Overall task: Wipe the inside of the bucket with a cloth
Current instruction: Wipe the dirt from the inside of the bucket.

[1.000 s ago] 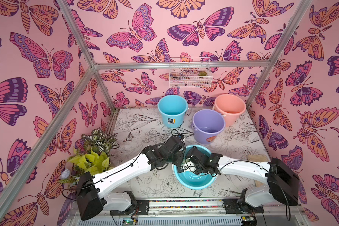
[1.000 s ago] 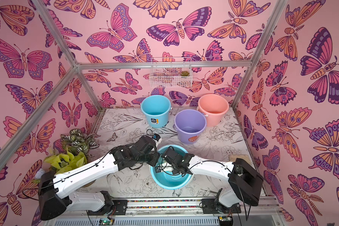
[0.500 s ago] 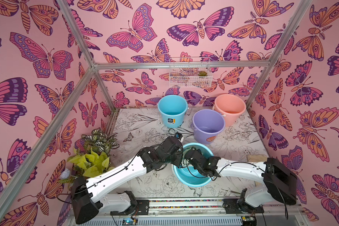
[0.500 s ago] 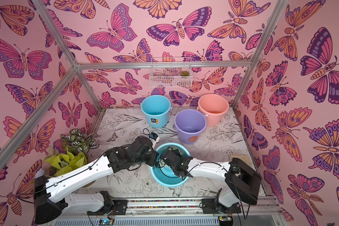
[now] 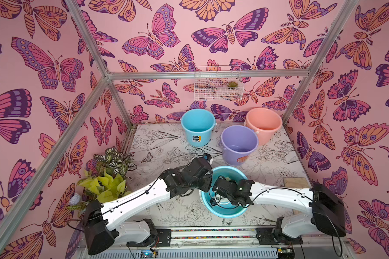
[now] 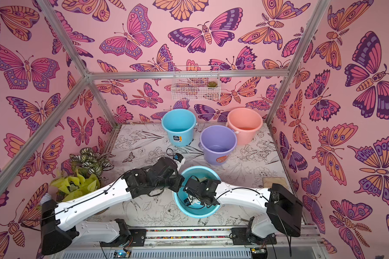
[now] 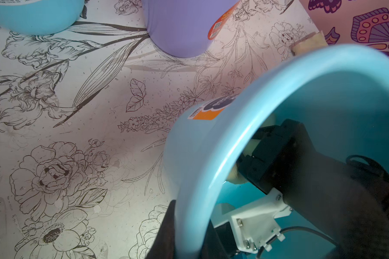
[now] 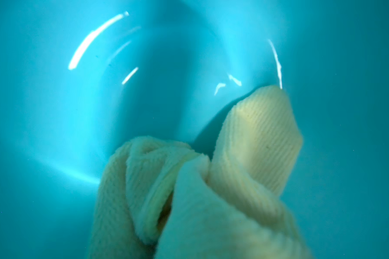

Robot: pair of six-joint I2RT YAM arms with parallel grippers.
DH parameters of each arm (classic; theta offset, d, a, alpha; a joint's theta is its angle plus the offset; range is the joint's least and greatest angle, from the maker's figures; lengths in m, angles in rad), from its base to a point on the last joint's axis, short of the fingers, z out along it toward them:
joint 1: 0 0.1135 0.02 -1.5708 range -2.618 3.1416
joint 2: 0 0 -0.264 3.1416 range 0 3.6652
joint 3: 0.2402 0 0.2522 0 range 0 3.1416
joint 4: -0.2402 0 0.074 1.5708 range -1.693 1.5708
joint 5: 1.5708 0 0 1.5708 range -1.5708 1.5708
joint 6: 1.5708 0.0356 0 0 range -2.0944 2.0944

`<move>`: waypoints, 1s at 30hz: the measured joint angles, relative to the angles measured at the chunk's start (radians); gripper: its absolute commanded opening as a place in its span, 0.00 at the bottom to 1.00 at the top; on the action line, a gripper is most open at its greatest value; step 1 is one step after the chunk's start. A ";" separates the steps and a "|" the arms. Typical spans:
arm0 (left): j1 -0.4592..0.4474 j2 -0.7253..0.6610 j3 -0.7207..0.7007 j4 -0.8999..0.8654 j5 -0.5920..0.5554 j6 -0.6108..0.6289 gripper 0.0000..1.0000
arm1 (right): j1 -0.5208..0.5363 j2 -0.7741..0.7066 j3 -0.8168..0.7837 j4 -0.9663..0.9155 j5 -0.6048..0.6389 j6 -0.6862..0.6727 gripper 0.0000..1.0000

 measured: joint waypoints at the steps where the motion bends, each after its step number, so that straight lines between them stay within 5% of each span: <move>1: 0.000 0.000 0.000 -0.006 0.005 0.000 0.00 | 0.000 0.000 0.008 -0.021 -0.041 0.012 0.00; 8: -0.008 0.000 0.000 -0.049 0.031 0.002 0.00 | -0.002 0.000 0.011 -0.043 -0.320 0.085 0.00; 15: -0.008 0.000 0.000 -0.074 0.030 0.009 0.00 | -0.014 0.003 -0.050 0.124 -0.514 0.140 0.00; 30: -0.004 0.000 0.000 -0.096 -0.008 0.013 0.00 | -0.016 0.004 -0.188 0.625 -0.519 0.188 0.00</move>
